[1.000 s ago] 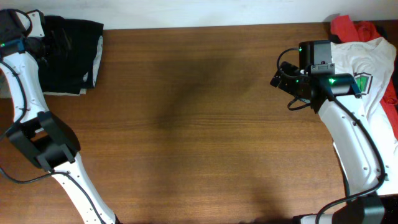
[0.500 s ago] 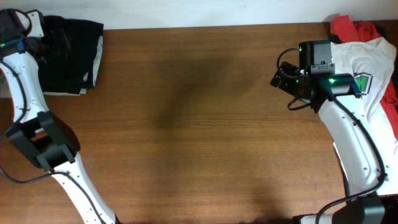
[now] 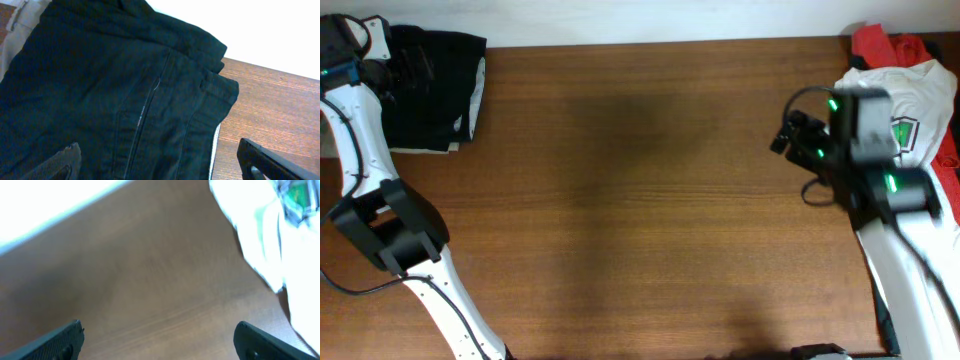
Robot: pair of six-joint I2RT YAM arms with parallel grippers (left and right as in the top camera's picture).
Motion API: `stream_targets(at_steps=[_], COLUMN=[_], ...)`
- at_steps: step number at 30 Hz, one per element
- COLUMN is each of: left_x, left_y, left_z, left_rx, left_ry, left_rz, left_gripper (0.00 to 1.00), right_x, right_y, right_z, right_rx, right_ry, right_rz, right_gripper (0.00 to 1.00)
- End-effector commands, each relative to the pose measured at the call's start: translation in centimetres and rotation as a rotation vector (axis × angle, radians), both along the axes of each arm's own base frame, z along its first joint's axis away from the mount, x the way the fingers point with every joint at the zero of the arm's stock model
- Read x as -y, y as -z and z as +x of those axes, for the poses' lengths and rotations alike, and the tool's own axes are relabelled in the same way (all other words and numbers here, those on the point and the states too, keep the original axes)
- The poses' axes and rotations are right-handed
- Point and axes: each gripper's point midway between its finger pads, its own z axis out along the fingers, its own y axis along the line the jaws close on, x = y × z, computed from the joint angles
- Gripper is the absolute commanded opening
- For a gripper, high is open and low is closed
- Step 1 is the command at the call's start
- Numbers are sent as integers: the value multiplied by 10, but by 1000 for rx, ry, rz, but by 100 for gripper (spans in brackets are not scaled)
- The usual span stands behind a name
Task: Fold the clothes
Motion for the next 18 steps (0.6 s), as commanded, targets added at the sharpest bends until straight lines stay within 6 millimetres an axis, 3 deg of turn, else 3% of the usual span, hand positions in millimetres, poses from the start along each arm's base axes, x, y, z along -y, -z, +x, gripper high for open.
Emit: stream_targets(at_steps=[1, 4, 9, 14, 18], left_x=[-5, -5, -5, -5, -5], left_y=[1, 1, 1, 1, 1], left_z=[2, 2, 2, 2, 2], left_rx=[6, 6, 6, 6, 6], left_ry=[-17, -17, -17, -17, -17], left_rz=[-1, -1, -1, -1, -1], left_gripper=[99, 99, 99, 99, 99], right_x=[7, 8, 11, 12, 11], right_y=[-9, -4, 20, 38, 40], right_z=[-35, -62, -103, -112, -110], right_rx=[161, 318, 548, 674, 825], right_ry=[-6, -38, -47, -37, -28], right_rz=[-41, -83, -119, -117, -103], right_gripper=[99, 99, 99, 99, 99])
